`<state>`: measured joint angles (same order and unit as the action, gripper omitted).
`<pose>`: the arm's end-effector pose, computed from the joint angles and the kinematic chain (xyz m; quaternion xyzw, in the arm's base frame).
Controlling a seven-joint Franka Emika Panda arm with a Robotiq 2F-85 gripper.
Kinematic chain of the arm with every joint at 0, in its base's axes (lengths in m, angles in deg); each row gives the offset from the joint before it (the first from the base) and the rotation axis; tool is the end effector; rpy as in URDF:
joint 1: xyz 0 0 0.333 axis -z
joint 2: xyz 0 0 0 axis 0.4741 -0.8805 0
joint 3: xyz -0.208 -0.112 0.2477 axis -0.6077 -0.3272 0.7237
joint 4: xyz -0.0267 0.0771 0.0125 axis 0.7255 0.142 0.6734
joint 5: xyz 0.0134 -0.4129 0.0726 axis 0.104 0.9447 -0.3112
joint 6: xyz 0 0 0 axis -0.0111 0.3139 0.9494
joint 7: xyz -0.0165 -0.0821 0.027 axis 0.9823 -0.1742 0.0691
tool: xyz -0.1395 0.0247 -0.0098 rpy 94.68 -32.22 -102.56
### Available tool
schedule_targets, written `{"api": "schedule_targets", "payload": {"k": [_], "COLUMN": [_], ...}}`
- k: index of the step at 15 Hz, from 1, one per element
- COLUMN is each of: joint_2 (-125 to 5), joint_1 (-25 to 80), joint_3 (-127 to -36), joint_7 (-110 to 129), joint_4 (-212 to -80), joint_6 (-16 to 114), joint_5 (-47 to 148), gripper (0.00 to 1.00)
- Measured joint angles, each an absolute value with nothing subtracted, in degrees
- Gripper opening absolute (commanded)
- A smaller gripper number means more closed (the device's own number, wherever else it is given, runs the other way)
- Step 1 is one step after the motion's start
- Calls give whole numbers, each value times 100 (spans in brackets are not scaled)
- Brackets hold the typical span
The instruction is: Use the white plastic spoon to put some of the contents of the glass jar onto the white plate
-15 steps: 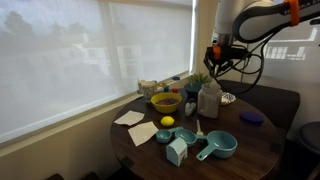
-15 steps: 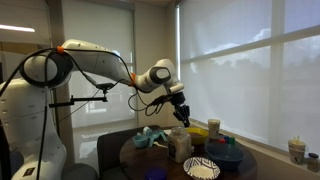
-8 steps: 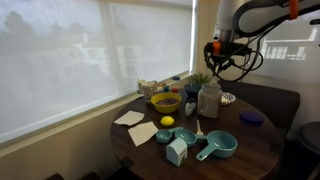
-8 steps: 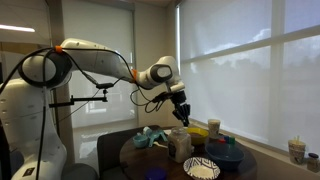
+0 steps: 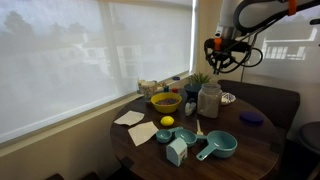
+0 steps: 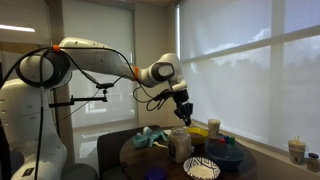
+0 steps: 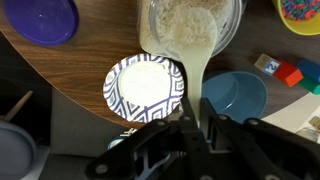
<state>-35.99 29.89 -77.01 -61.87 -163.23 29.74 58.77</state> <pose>0.5725 -0.0303 0.5590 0.7908 -0.5948 0.1440 0.0074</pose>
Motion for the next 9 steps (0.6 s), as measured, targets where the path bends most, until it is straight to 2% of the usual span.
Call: {"api": "schedule_targets", "payload": {"k": [9], "joint_2": [-3400], "joint_1": [3157], "joint_3": [-7897], "joint_7": [-5919], "joint_4": [-16317], "joint_6": [2973], "joint_5": [5779], "gripper": [3]}}
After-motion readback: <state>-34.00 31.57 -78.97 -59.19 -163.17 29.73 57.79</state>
